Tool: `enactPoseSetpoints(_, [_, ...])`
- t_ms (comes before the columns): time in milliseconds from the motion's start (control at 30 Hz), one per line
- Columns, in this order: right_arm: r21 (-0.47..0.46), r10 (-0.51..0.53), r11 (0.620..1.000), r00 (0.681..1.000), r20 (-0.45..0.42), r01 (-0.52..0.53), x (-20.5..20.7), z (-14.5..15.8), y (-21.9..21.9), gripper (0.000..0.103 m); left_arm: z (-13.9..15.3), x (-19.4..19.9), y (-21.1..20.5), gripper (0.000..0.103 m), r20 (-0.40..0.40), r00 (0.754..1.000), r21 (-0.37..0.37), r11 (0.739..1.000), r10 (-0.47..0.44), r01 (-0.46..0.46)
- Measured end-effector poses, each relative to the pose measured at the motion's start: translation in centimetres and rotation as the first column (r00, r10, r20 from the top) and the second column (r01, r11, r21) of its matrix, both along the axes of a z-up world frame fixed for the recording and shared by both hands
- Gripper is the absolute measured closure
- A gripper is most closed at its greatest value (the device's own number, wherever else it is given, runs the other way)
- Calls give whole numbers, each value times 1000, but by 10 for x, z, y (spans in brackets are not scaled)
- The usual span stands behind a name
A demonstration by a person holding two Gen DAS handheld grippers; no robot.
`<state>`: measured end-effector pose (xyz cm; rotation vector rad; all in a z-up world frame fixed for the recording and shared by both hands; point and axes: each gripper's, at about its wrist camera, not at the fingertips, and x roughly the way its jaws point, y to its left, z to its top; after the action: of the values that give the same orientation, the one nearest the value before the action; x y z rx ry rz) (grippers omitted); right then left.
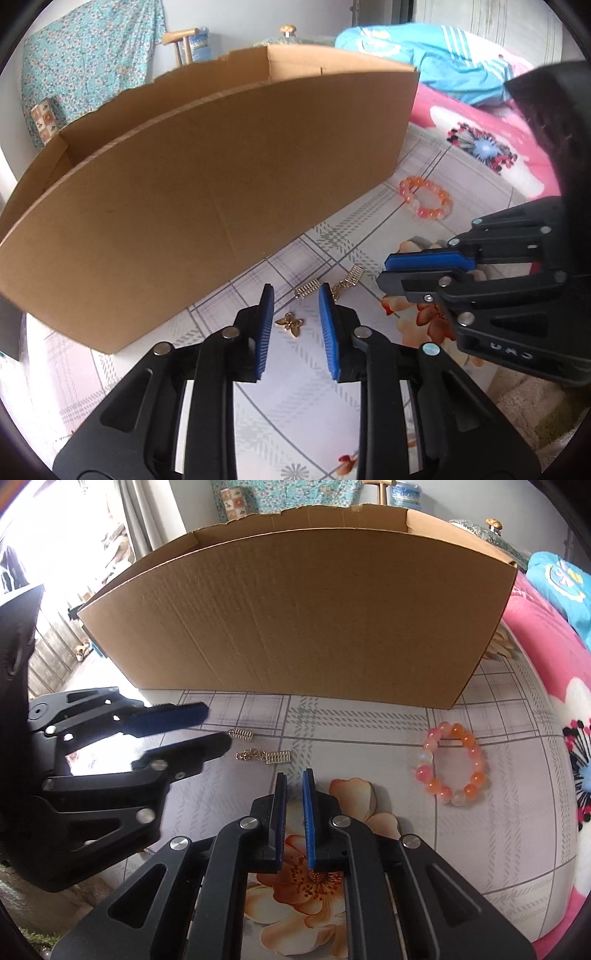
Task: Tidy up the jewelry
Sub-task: 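Close the left gripper on a gold chain charm while the right closes on another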
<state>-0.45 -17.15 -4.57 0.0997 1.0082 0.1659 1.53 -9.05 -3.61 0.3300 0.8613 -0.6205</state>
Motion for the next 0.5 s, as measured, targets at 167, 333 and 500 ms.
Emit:
enactPoseSetpoints(167, [11,-1,1000,1000,10,1,-6,-4,-10,94,-4,3,-6,88,-11,1000,13,1000,-8,8])
enactPoseSetpoints(333, [35,-6,999,1000,14,6,-14,-7,-25,94,-4,1,-11,96,0,1000,23,999,-30,30])
enactPoseSetpoints(500, [64,-14,998,1000,13,13,-15,-9,-36,94,-5,-2,-13,103,1,999,26,999,-48,48])
